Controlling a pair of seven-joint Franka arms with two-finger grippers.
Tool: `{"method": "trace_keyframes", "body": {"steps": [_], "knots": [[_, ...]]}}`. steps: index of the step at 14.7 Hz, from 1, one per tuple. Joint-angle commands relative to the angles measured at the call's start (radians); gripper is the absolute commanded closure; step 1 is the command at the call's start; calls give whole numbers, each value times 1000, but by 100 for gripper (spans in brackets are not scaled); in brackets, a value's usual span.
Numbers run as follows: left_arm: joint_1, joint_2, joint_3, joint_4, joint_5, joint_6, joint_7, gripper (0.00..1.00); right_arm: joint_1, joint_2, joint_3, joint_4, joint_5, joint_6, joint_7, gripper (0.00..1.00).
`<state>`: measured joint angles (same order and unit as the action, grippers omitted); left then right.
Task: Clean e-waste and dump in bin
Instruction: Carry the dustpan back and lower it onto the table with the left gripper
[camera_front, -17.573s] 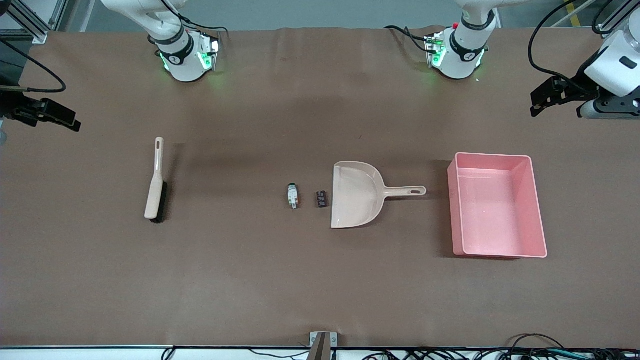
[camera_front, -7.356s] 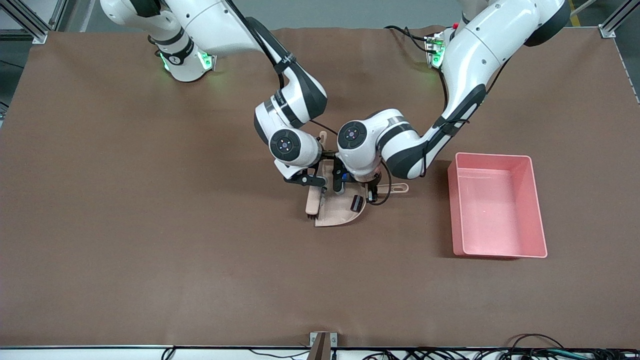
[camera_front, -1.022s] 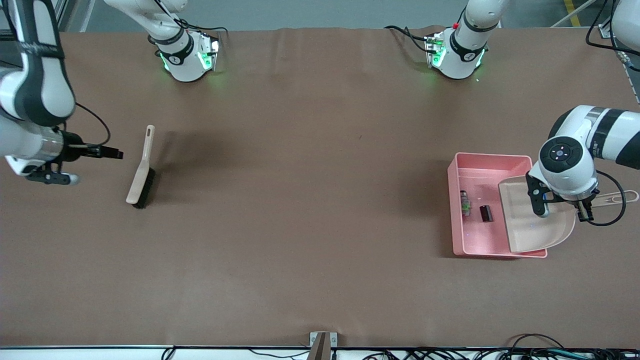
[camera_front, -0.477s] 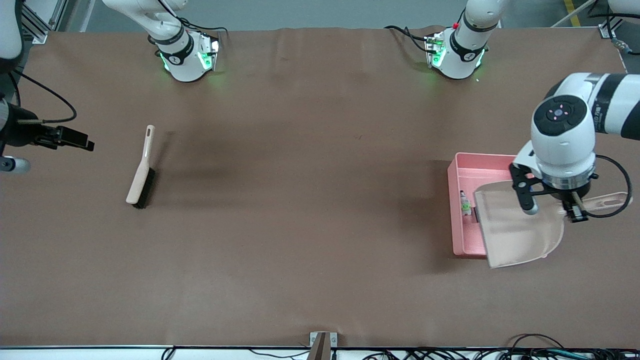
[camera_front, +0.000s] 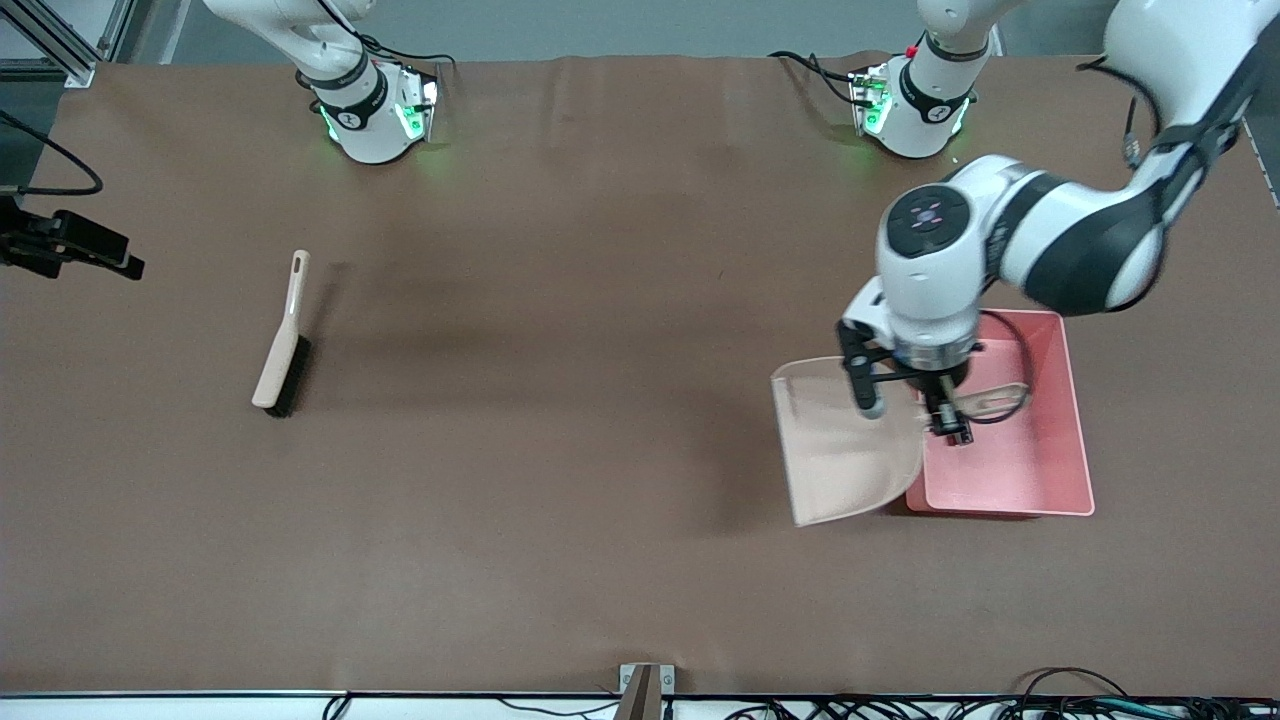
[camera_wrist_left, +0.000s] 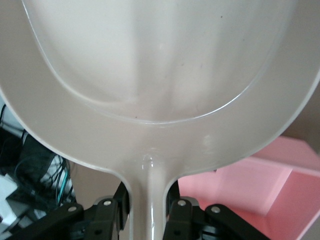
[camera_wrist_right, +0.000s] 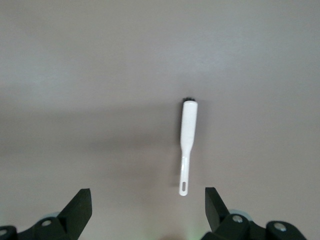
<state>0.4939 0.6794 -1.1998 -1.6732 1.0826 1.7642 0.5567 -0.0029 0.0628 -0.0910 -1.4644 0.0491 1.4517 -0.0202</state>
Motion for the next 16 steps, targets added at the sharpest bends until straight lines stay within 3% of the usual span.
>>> {"method": "trace_keyframes", "body": {"steps": [1,3,8,16], "knots": [[-188,69,107,116,-79,-12,-20,96,10,15,4,33,-66,4,14,0],[-328,87,224,145,-111,-3,-31,95,11,14,7,96,-66,-8,-1,0],[-498,153,327,155,-138,26,-72,96,11,23,7,110,-54,-10,-1,0],[-520,223,335,152,-138,57,-89,94,17,29,7,107,-63,-16,-1,0]]}}
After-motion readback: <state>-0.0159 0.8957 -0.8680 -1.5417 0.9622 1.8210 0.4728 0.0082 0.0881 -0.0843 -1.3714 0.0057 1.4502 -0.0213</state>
